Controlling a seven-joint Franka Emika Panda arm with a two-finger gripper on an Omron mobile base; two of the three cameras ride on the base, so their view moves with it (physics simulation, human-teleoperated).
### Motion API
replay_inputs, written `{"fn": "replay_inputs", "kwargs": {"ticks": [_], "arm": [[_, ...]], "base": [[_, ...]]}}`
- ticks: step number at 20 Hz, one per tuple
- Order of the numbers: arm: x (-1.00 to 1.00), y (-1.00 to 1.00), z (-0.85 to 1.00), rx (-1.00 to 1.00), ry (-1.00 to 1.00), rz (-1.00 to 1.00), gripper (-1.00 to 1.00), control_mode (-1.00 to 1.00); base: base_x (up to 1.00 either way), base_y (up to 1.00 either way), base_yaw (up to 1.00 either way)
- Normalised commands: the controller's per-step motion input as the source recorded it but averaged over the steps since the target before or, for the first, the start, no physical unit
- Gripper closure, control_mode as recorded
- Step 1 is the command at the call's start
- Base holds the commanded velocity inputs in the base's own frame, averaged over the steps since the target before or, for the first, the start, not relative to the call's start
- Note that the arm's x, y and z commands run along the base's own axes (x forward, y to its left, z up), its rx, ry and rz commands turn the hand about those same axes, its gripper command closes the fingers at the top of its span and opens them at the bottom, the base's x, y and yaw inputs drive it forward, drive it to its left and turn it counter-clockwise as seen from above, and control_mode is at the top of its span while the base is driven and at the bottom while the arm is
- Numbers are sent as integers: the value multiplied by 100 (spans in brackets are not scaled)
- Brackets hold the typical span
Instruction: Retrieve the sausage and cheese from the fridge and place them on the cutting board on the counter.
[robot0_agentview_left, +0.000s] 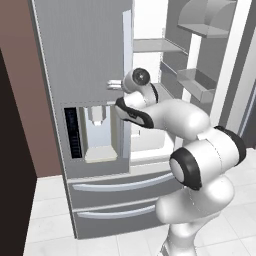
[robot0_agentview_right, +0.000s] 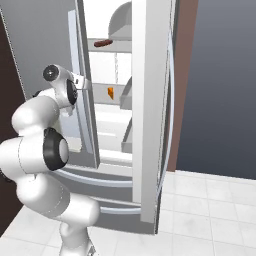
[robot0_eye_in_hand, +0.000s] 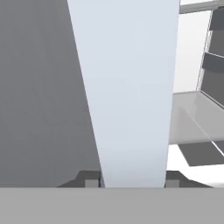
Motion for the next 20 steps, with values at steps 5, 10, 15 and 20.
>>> {"fn": "replay_inputs", "kwargs": {"ticks": [5, 10, 15, 20], "arm": [[-14, 26, 24, 0, 4, 0, 100, -100], [-18, 55, 37, 0, 1, 0, 100, -100], [-58, 51, 47, 0, 0, 0, 100, -100], [-84, 44, 55, 0, 4, 0, 100, -100]], "base": [[0, 0, 0], [0, 0, 0], [0, 0, 0], [0, 0, 0]]}}
